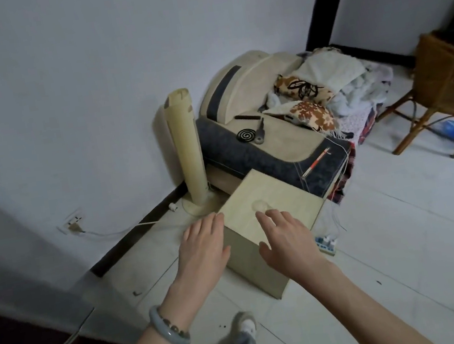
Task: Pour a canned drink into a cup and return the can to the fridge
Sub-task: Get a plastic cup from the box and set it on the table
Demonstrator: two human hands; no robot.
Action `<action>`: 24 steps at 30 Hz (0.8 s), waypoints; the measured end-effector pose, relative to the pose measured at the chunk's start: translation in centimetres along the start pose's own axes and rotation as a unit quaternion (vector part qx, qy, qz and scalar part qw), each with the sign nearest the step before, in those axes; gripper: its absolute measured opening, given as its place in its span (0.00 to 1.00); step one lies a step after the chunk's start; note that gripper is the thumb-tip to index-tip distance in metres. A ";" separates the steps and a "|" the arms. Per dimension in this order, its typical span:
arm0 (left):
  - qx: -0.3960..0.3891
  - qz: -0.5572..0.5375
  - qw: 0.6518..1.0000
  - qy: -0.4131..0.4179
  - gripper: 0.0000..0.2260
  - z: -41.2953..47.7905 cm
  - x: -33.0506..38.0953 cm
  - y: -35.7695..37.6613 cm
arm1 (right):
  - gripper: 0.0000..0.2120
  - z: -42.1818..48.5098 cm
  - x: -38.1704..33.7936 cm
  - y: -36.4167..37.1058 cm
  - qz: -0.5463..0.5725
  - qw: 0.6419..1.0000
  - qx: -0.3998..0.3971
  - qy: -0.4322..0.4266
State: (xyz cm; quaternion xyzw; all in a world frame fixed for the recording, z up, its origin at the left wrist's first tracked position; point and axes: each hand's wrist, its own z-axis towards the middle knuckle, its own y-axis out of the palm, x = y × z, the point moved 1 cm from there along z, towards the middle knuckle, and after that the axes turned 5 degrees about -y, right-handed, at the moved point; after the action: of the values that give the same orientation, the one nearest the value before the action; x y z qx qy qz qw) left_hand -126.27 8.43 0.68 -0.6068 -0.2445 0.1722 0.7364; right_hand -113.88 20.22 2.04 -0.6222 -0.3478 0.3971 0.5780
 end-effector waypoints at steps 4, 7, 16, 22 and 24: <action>-0.007 -0.008 0.999 0.038 0.28 5.9 0.0 1.5 | 0.26 4.1 2.8 0.9 0.005 0.999 0.006 0.032; -0.026 0.004 0.997 0.070 0.28 10.7 -0.4 2.8 | 0.27 7.5 5.1 1.3 0.019 0.997 0.010 0.067; -0.096 0.008 0.989 0.114 0.28 21.6 -0.5 6.9 | 0.27 14.3 11.9 3.2 0.051 0.987 -0.008 0.155; -0.145 0.002 0.977 0.154 0.28 25.2 -1.0 11.0 | 0.28 15.8 14.3 6.6 0.066 0.974 -0.054 0.208; -0.158 0.003 0.974 0.164 0.28 26.5 -1.2 12.3 | 0.28 16.3 15.1 7.8 0.074 0.969 -0.064 0.227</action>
State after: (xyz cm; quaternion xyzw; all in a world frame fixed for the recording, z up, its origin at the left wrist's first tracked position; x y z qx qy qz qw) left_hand -141.77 31.76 -7.75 -0.7359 -0.1424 0.0315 0.6612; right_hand -122.00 40.21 -7.41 -0.7557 -0.1849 0.2644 0.5700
